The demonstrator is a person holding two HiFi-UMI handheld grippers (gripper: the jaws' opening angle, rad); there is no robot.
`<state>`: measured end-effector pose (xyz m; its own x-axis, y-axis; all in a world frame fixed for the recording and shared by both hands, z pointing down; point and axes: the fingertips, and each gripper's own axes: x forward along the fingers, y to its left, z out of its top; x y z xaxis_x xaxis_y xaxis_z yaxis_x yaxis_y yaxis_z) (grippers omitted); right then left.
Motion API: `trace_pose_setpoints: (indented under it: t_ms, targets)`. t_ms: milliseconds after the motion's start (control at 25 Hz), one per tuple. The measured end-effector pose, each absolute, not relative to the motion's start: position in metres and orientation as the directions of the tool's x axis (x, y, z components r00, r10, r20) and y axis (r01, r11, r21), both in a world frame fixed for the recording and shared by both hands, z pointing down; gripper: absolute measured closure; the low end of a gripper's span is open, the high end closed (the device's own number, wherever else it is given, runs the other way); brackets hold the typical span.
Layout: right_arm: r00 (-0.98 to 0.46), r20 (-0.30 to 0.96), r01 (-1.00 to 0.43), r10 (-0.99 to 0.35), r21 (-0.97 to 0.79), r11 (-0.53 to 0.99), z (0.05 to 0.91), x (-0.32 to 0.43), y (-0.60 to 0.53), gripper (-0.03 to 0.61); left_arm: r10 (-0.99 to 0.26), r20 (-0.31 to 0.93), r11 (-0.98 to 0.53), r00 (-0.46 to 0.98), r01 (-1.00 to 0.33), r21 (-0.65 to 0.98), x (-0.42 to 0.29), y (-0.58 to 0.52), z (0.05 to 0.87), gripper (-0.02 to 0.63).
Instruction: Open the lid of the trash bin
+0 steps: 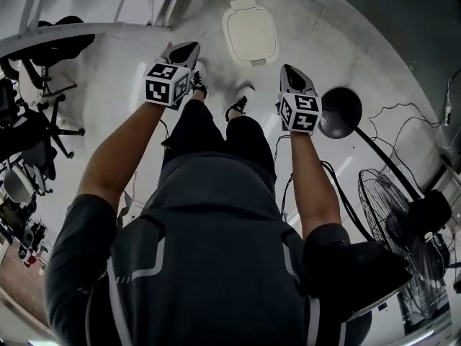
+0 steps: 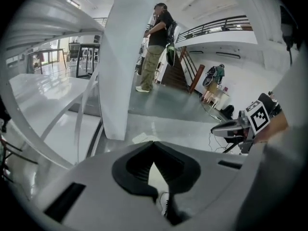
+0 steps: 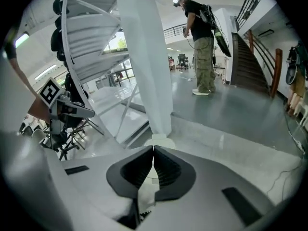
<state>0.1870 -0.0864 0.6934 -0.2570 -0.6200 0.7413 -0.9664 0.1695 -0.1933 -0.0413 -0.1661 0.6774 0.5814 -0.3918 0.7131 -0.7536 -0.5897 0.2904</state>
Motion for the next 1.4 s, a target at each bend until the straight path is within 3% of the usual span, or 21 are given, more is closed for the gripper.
trace_pose_setpoints:
  t_ms: [320,560,1400]
  targets:
    - [-0.245,0.825,-0.969,-0.508,-0.196,0.150,0.787,0.174,-0.066,0.551,-0.290,0.818,-0.566,0.498,-0.778,0.273,-0.069,-0.138,0.760,0.606]
    - [-0.253,0.862,-0.967,-0.440,-0.205,0.153,0.842,0.161,-0.057,0.551,-0.225,0.826,-0.592,0.517,-0.746,0.305,-0.061,-0.126,0.800,0.606]
    - [-0.269,0.905,-0.957,-0.328,-0.214,0.196,0.991,0.153,-0.058,0.551,-0.250,0.823,-0.516,0.509,-0.790,0.332,-0.033,-0.141,0.899,0.606]
